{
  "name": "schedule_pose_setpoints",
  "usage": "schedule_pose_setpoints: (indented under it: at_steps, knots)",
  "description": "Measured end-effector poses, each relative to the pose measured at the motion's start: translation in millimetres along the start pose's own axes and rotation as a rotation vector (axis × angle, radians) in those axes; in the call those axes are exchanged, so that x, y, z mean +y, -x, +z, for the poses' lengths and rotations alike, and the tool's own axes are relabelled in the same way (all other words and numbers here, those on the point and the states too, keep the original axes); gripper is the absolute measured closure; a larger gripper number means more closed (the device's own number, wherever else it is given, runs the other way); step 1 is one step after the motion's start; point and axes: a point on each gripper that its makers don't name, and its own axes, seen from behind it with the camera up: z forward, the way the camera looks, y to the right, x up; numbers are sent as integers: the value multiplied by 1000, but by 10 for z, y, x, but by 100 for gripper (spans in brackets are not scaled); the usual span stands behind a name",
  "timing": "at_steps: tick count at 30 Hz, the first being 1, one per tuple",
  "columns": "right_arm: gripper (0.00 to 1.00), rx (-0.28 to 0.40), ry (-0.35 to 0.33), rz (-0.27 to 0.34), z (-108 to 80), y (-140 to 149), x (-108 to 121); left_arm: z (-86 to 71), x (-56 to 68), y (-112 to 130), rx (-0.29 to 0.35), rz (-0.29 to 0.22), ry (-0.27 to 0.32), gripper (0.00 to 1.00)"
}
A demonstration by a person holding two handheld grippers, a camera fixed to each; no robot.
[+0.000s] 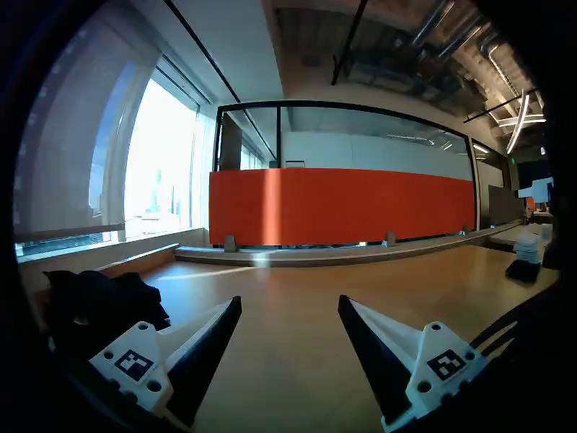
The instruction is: Fold towel
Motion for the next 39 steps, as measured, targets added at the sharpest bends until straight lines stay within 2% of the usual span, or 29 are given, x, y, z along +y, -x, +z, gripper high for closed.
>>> schedule_pose_setpoints:
  at_steps: [15,21,30,39]
  knots:
    - [0,13,-50,24,29,426,67,6,-17,27,1,0,0,0]
    - [0,21,-57,60,60,592,129,7,-12,34,1,0,0,0]
    - [0,22,-33,69,81,919,303,6,-19,37,1,0,-1,0]
    - [0,27,-37,104,112,1008,353,14,-24,45,1,0,0,0]
